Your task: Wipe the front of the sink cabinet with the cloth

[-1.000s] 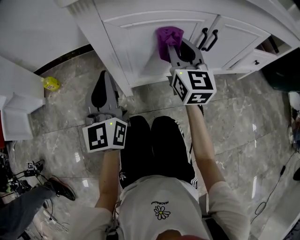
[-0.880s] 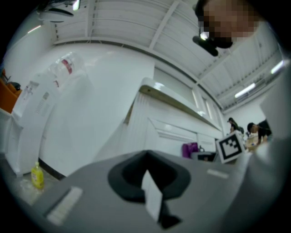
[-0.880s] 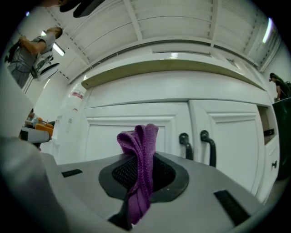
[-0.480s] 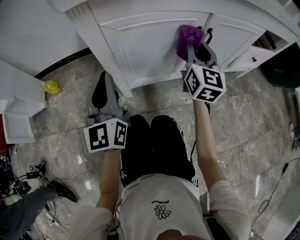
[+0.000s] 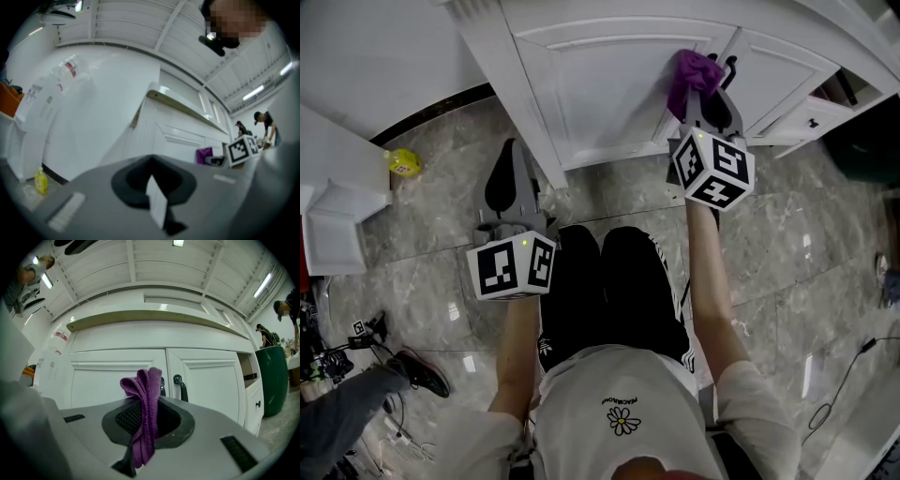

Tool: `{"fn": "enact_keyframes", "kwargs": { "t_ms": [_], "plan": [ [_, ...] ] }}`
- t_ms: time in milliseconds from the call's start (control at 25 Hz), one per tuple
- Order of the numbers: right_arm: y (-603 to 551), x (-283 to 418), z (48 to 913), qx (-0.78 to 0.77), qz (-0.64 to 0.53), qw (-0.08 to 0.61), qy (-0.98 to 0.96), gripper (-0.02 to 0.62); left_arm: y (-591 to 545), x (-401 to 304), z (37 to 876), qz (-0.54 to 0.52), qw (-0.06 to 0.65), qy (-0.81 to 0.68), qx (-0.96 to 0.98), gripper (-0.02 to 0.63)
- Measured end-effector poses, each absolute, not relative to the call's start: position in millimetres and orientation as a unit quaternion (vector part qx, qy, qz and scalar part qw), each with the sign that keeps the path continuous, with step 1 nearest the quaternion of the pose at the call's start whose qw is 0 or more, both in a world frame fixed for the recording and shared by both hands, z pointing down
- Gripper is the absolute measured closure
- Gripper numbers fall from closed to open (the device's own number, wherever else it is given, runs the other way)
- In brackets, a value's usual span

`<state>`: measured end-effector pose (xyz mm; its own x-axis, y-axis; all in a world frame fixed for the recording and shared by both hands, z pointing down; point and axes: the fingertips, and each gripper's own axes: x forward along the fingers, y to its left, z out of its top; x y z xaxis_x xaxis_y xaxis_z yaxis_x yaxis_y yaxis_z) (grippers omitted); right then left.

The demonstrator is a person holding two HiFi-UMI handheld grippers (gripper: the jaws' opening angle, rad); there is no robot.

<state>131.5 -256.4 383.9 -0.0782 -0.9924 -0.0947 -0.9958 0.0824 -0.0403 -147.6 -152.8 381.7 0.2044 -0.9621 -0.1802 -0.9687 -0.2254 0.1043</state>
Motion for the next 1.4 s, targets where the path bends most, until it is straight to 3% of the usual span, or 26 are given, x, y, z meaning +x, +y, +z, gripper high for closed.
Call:
{"fn": "enact_keyframes", "kwargs": {
  "t_ms": [160, 320, 640, 1040, 1400],
  "plan": [
    [-244, 95, 380, -0.629, 0.029, 0.07, 0.774, 0.541, -151, -152, 383, 0.099, 0.018, 0.624, -0.775, 0.601],
    [-224, 14, 381, -0.521, 0.017, 0.102, 0.847, 0.541, -148, -159, 386, 0.097, 0.017, 0.63, -0.77, 0.601],
    [-206, -102, 433, -0.4, 0.001, 0.07, 0.914, 0.541, -143, -175, 396, 0.087, 0.017, 0.651, -0.754, 0.601],
    [-227, -105, 458, -0.408, -0.002, 0.047, 0.912, 0.541, -145, -168, 406, 0.081, 0.01, 0.65, -0.756, 0.601],
    [-249, -37, 467, -0.466, -0.003, 0.052, 0.883, 0.54, -150, -153, 409, 0.077, 0.007, 0.641, -0.763, 0.601]
  ]
}}
